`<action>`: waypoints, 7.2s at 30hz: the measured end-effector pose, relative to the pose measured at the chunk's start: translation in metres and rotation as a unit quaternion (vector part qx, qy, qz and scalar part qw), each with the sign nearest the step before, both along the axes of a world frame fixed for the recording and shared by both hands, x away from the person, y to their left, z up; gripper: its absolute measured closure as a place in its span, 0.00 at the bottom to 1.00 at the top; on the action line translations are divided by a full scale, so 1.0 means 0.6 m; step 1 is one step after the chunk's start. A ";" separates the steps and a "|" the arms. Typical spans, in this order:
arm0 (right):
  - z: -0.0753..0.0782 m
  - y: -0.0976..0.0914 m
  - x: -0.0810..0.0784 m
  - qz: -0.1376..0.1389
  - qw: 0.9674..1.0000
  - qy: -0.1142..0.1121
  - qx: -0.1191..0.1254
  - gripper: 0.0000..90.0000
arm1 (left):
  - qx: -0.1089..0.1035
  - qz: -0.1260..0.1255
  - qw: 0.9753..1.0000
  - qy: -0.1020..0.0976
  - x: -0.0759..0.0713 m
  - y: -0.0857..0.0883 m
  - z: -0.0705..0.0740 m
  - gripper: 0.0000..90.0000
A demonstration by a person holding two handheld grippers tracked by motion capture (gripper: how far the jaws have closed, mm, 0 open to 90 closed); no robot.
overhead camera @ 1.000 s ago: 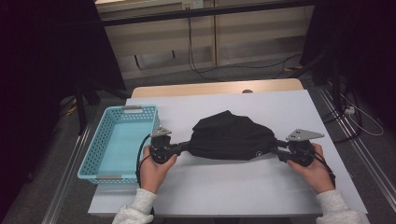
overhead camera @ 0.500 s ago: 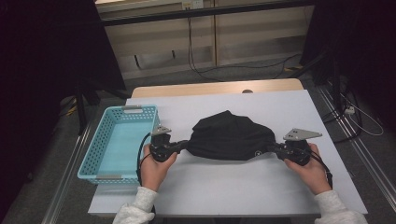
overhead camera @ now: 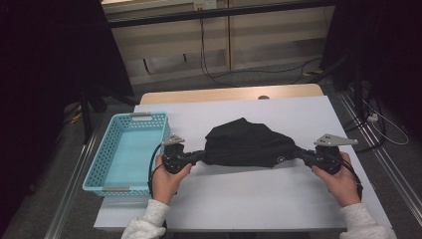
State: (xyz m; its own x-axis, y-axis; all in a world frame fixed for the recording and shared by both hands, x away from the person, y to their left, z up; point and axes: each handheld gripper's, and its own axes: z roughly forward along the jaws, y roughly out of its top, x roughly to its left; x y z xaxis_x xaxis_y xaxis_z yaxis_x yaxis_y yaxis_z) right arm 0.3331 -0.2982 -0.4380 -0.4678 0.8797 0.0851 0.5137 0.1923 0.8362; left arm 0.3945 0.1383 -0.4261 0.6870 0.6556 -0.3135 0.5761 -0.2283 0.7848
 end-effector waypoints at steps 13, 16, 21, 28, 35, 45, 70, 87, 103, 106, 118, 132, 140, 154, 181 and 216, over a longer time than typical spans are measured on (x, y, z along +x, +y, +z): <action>-0.006 -0.001 -0.003 0.006 1.000 0.013 -0.008 0.95 | 0.032 -0.049 0.998 -0.011 -0.020 -0.002 -0.018 0.43; -0.006 -0.001 -0.002 0.007 1.000 0.015 -0.004 0.95 | 0.044 -0.058 0.997 -0.007 -0.023 -0.010 -0.022 0.44; -0.007 0.000 -0.003 0.009 1.000 0.017 -0.008 0.95 | 0.046 -0.080 0.996 -0.014 -0.029 -0.020 -0.026 0.45; -0.007 0.002 -0.005 0.011 1.000 0.018 -0.008 0.95 | 0.093 -0.096 0.991 -0.021 -0.039 -0.034 -0.050 0.38; -0.007 0.005 -0.008 0.014 1.000 0.017 -0.009 0.95 | 0.143 -0.106 0.982 -0.068 -0.043 -0.038 -0.061 0.36; -0.008 0.005 -0.007 0.014 1.000 0.020 -0.009 0.95 | 0.147 -0.099 0.982 -0.065 -0.043 -0.040 -0.059 0.44; -0.004 0.009 -0.006 0.019 1.000 0.009 -0.011 0.95 | 0.140 -0.062 0.988 0.006 -0.038 -0.038 -0.043 0.94; 0.048 0.020 -0.007 0.043 0.999 -0.029 -0.014 0.95 | 0.034 -0.015 0.999 -0.010 -0.001 0.008 0.074 0.95; 0.102 0.011 0.041 0.029 0.998 -0.045 0.027 0.95 | 0.019 0.013 0.999 -0.024 0.065 0.002 0.134 0.95; 0.098 0.013 0.042 0.031 0.999 -0.040 0.019 0.95 | 0.018 0.012 1.000 -0.017 0.070 0.003 0.127 0.95; 0.080 0.018 0.057 0.030 0.999 -0.030 0.009 0.95 | 0.011 0.016 1.000 0.001 0.087 -0.005 0.110 0.95; 0.084 0.001 0.141 0.005 1.000 0.006 0.018 0.95 | 0.016 0.036 0.999 0.015 0.189 -0.025 0.130 0.95; 0.152 0.030 0.271 -0.163 0.984 -0.070 0.017 0.48 | -0.006 0.129 0.990 -0.056 0.262 -0.062 0.140 0.28; 0.011 0.082 0.095 -0.025 0.999 -0.006 -0.046 0.33 | 0.055 0.026 0.998 -0.034 0.120 -0.072 0.022 0.16; -0.013 0.119 0.078 0.000 1.000 -0.001 -0.014 0.37 | 0.111 -0.030 0.992 -0.053 0.066 -0.075 -0.031 0.15; -0.028 0.175 0.122 0.072 0.996 0.036 -0.029 0.98 | 0.097 -0.035 0.993 -0.058 0.060 -0.083 -0.026 0.15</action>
State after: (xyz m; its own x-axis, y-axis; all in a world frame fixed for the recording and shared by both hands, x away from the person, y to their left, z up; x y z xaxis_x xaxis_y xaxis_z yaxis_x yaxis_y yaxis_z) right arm 0.4062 -0.1933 -0.4547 -0.5838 0.8085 0.0736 0.5349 0.3149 0.7841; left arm 0.4304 0.0887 -0.4418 0.7577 0.6447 -0.1011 0.4610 -0.4191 0.7822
